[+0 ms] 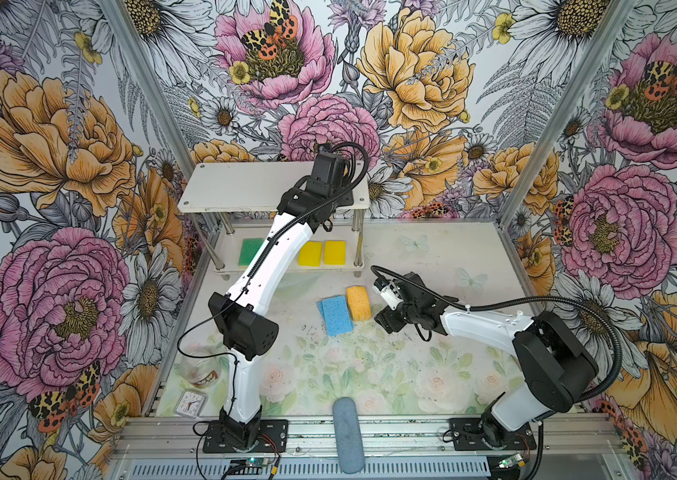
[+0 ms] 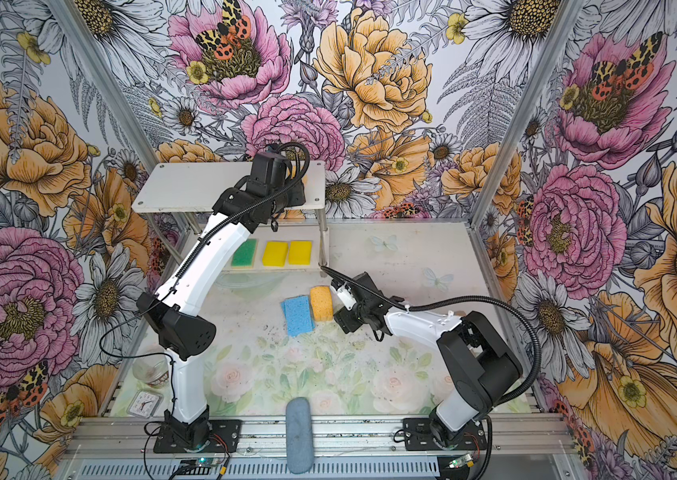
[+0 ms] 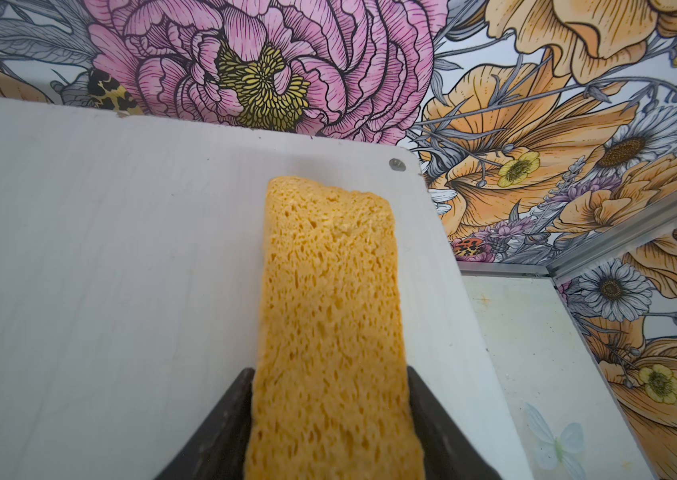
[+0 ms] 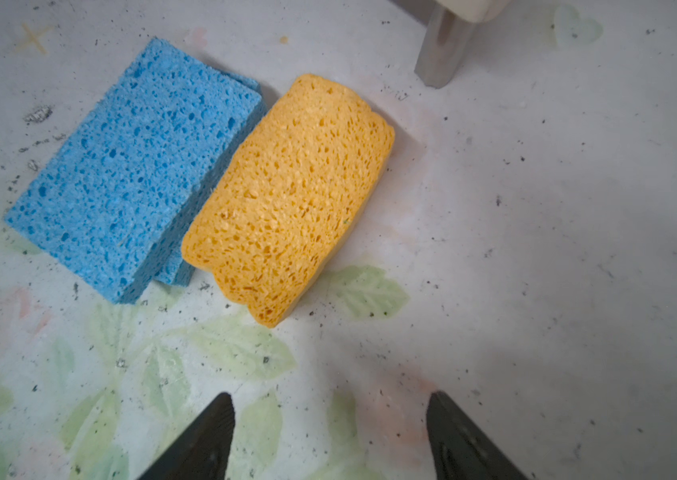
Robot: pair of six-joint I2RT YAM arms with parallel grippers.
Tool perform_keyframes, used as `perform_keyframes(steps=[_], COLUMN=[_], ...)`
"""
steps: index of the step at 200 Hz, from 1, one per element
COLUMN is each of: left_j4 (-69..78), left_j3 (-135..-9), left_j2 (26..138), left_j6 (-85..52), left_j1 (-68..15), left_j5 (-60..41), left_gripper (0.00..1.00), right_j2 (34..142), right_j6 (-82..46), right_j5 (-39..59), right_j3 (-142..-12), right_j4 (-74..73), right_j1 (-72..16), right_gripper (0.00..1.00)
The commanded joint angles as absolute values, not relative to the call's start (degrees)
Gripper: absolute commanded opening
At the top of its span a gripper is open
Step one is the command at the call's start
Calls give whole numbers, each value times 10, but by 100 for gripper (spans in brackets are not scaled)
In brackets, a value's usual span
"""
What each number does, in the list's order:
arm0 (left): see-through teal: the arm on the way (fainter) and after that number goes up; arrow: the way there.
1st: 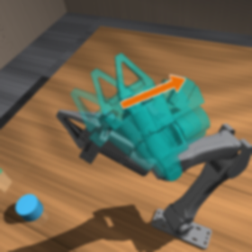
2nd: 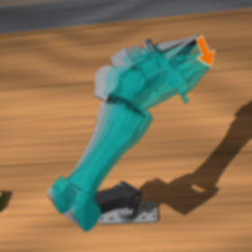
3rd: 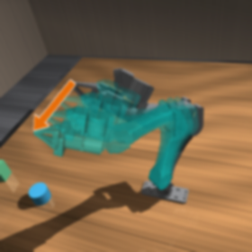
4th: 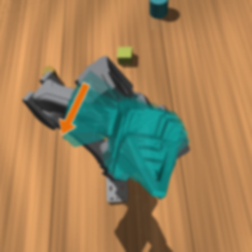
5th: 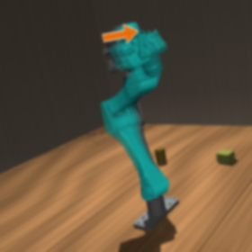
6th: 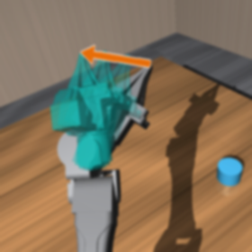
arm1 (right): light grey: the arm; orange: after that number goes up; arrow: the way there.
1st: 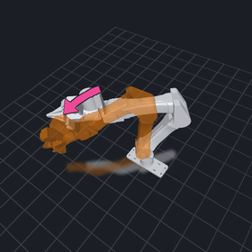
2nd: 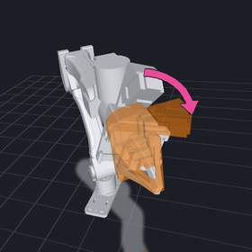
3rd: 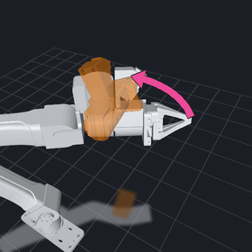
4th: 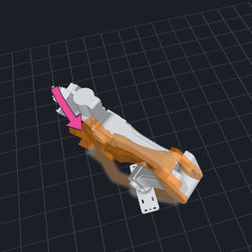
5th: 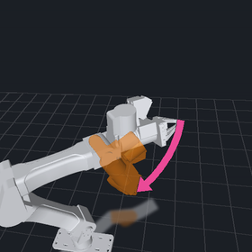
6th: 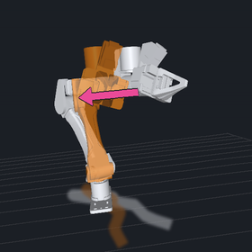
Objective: Place and organize the cleaning sponges onto the shelf
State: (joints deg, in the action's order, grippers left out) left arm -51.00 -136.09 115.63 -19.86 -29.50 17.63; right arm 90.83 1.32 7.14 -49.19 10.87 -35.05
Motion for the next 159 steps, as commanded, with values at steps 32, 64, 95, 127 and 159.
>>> perform_keyframes(steps=[32,64,95,127,159], left_j4=[-517,-517,-517,-517,-516], left_j3=[-1370,-1378,-1377,-1362,-1313], left_j2=[1167,1160,1141,1101,1049], left_j6=[-216,-214,-212,-196,-164], left_j1=[-290,-292,-292,-300,-323], left_j5=[179,174,165,172,186], left_gripper=[64,71,73,78,85], right_j2=[886,883,875,856,850], right_j6=[10,10,10,8,3], right_j5=[62,63,66,81,108], right_j3=[-488,-490,-492,-504,-527], right_j4=[97,97,98,98,100], right_j1=[-350,-350,-350,-349,-348], right_gripper=[76,75,75,76,76])
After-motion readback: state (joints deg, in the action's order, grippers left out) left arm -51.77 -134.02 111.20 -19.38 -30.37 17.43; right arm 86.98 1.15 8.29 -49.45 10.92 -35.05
